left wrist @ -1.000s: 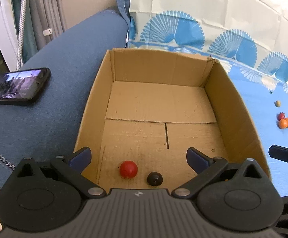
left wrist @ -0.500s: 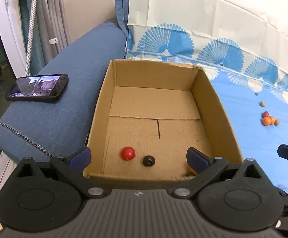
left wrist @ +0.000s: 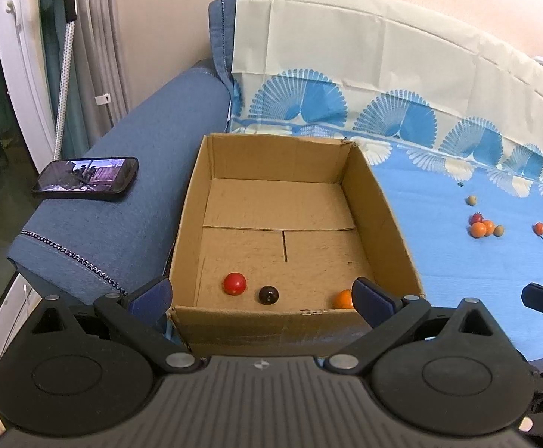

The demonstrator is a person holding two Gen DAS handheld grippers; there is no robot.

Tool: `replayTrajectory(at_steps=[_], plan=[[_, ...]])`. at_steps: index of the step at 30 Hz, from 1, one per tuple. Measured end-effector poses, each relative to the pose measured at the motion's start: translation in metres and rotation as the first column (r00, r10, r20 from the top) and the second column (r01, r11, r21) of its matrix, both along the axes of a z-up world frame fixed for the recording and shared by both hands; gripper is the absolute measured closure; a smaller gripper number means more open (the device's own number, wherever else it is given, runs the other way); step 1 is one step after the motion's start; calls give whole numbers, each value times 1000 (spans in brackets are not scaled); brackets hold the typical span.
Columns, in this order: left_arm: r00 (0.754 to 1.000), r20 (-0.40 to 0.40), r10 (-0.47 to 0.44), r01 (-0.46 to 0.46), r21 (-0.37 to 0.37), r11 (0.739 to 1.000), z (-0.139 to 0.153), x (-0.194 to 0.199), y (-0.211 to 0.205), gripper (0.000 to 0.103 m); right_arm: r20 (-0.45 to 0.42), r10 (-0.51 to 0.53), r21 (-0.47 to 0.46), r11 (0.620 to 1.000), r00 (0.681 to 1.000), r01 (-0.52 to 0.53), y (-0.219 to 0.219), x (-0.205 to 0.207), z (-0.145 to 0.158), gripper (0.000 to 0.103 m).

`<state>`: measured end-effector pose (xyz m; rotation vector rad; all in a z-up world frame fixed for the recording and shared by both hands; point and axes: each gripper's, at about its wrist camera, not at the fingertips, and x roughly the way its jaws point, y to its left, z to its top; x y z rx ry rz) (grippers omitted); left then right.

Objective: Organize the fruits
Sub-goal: 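Move both open grippers back over the bed toward the fruit cluster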

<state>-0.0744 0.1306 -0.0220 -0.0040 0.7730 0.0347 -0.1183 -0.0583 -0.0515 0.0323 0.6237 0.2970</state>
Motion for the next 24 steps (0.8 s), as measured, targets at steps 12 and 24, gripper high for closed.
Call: replayTrajectory(at_steps=[12,24], plan=[[1000,18,3,-3,-6,1000,7,-13,0,1,36,5,0,1000,999,-5,2,-12,8,6],[1000,15,-2,2,-9,1000,6,-11,2,1,33,-2,-1,1000,999,2,3,-11,7,5]])
